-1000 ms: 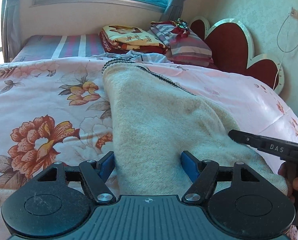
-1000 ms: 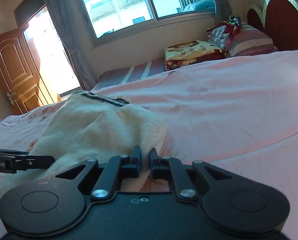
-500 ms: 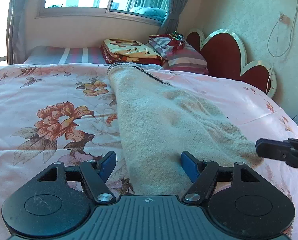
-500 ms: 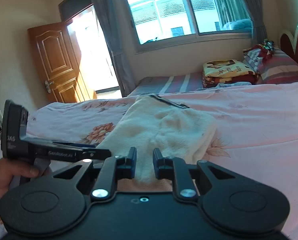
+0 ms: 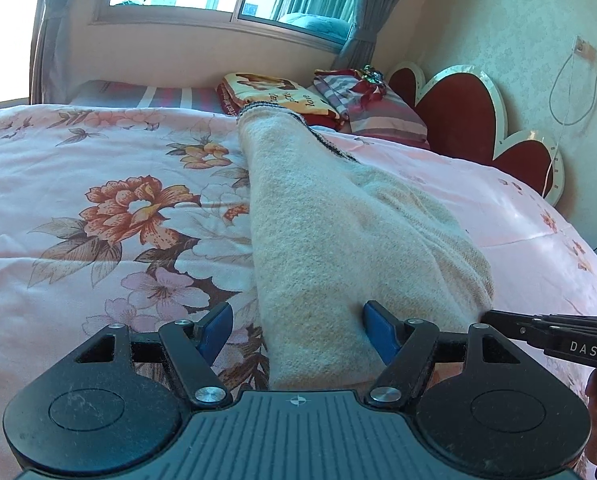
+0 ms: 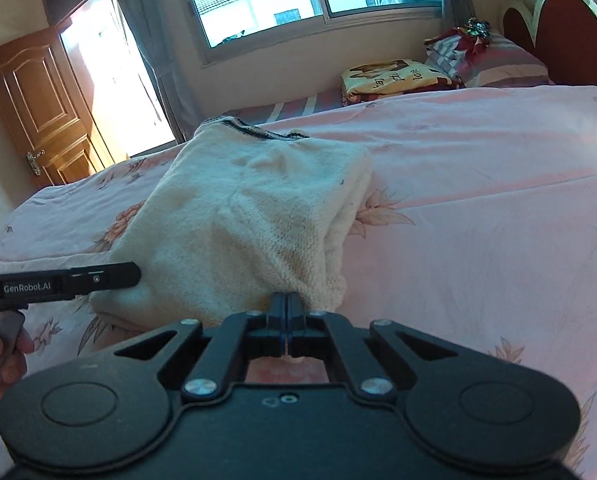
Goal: Fold small clothes
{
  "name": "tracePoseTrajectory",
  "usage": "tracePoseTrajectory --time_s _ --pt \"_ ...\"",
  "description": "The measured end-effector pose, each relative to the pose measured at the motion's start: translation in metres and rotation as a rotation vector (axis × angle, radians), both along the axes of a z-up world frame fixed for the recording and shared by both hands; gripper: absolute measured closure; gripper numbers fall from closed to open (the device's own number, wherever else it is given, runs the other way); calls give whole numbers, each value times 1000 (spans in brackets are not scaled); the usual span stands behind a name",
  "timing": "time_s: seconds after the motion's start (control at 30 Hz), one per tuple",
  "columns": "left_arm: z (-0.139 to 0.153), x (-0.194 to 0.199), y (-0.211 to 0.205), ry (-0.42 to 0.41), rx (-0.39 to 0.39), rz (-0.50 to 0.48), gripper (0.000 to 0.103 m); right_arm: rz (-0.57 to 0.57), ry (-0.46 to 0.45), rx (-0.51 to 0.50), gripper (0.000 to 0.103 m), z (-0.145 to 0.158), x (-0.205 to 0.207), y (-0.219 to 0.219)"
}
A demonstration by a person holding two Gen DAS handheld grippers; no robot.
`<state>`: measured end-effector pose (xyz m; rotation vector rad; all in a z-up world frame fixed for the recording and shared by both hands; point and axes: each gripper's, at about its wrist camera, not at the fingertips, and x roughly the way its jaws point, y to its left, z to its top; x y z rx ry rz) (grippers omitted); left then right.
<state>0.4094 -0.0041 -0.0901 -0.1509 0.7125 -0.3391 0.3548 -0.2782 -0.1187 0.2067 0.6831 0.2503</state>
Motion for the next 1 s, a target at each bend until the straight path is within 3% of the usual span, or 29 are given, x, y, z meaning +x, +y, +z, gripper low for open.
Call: tracePoseTrajectory --time_s 0.17,0.27,0.37,0.47,0.53,0.57,0.7,0.77,0.9,1.0 --pt "4 -1 1 14 -11 13 32 -18 22 13 103 8 -1 1" --pt "17 -10 0 -17 -10 10 32 -16 -66 50 91 31 -11 2" --pt "25 -16 -1 -51 -30 5 32 -13 -97 39 89 43 -3 7" --pt "19 -12 -9 -19 4 -15 32 -17 -74 20 90 39 15 12" --pt "6 -5 -14 58 54 -22 32 -29 -19 -6 90 27 25 14" --pt "1 -5 -13 74 40 -22 32 -34 31 -8 93 17 30 13" --pt "13 -5 -8 22 24 -21 31 -45 32 31 91 20 29 10" --pt "21 6 -5 -8 15 -12 31 -49 -23 38 89 32 30 8" --pt "34 43 -8 -42 33 19 32 -57 -42 30 85 41 54 4" --pt "31 70 -14 -4 49 16 32 -37 -20 4 85 38 75 6"
